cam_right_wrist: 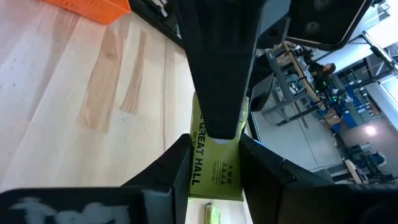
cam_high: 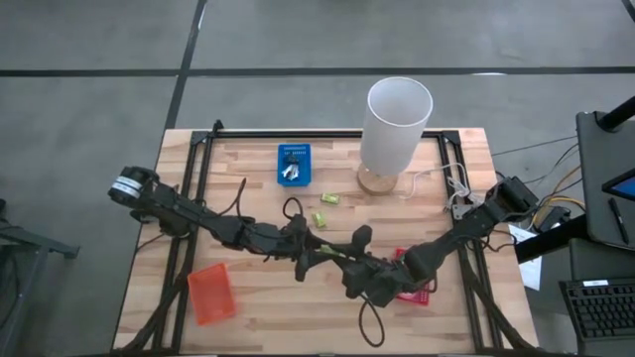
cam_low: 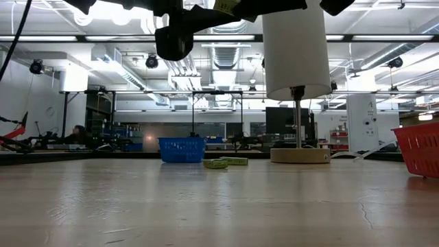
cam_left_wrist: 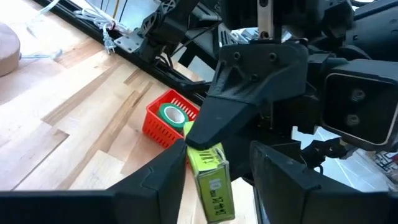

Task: Pick and place Stapler, Stapler remover, tape
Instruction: Put the bottom green staple box into the orange bin

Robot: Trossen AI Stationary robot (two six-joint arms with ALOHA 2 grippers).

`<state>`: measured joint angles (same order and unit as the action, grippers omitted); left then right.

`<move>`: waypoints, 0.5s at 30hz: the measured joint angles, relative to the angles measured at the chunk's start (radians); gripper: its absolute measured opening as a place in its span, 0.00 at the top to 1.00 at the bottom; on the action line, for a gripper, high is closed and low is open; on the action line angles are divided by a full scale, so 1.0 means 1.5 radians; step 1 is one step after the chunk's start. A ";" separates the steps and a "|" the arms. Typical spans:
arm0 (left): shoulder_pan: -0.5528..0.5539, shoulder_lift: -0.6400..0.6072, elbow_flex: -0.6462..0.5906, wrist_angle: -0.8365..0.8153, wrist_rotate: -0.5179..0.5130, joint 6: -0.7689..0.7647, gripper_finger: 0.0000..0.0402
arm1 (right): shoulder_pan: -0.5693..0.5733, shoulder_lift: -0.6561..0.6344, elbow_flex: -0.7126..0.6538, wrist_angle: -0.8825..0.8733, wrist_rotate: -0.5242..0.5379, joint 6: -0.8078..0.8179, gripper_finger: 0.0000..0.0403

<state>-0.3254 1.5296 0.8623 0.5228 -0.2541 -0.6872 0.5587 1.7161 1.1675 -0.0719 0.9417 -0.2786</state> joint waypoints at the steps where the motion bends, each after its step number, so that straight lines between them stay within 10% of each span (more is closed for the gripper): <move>1: 0.001 0.001 0.000 0.000 0.000 0.000 0.57 | 0.000 0.000 0.000 0.000 0.000 -0.004 0.73; 15: 0.002 0.002 0.000 -0.011 0.002 0.019 0.89 | -0.001 0.000 -0.001 0.000 -0.003 0.029 0.63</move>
<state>-0.3225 1.5333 0.8623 0.5070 -0.2504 -0.6582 0.5579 1.7161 1.1667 -0.0719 0.9379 -0.2354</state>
